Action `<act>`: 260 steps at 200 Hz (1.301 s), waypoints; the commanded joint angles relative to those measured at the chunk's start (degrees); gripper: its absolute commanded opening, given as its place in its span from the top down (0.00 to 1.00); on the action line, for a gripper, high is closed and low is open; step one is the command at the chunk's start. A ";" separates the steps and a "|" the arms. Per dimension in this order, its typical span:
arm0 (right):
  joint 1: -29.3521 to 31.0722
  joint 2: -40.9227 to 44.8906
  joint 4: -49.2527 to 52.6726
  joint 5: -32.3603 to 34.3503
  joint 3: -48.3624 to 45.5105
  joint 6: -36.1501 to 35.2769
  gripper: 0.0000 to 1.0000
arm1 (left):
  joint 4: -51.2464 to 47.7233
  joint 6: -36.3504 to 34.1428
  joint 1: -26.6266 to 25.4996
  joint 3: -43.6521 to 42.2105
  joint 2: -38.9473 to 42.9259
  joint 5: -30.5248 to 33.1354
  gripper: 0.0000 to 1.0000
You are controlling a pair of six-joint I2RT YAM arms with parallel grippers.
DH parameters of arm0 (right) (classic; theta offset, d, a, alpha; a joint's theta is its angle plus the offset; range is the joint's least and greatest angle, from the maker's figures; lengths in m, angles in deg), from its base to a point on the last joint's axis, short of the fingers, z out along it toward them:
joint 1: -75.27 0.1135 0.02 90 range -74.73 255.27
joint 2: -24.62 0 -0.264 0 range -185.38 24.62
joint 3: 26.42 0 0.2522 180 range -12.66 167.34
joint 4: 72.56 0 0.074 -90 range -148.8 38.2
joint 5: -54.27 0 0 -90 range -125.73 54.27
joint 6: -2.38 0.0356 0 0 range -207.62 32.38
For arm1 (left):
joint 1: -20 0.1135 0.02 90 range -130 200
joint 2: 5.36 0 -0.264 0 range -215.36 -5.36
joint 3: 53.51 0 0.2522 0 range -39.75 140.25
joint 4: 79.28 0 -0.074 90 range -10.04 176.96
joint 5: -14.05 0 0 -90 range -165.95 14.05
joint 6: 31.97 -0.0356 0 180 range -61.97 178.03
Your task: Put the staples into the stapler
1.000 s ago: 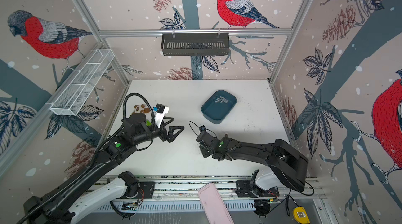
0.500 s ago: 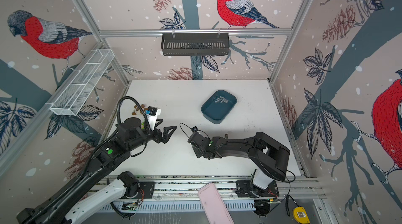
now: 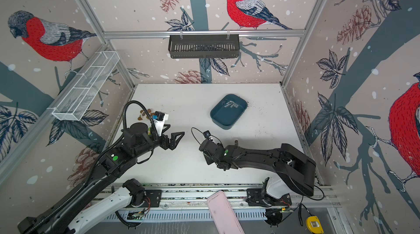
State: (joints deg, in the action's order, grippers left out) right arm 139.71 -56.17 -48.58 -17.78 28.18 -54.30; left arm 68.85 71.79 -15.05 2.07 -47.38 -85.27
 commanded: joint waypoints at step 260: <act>-23.44 14.45 0.74 -6.26 -15.62 0.70 0.56 | 2.60 -0.57 0.05 -0.35 0.57 -9.50 0.02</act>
State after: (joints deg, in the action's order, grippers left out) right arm 116.02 -40.41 -46.79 -24.55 11.99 -53.77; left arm 69.99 71.59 -15.05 1.53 -47.14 -94.15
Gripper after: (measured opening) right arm 0.451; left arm 0.982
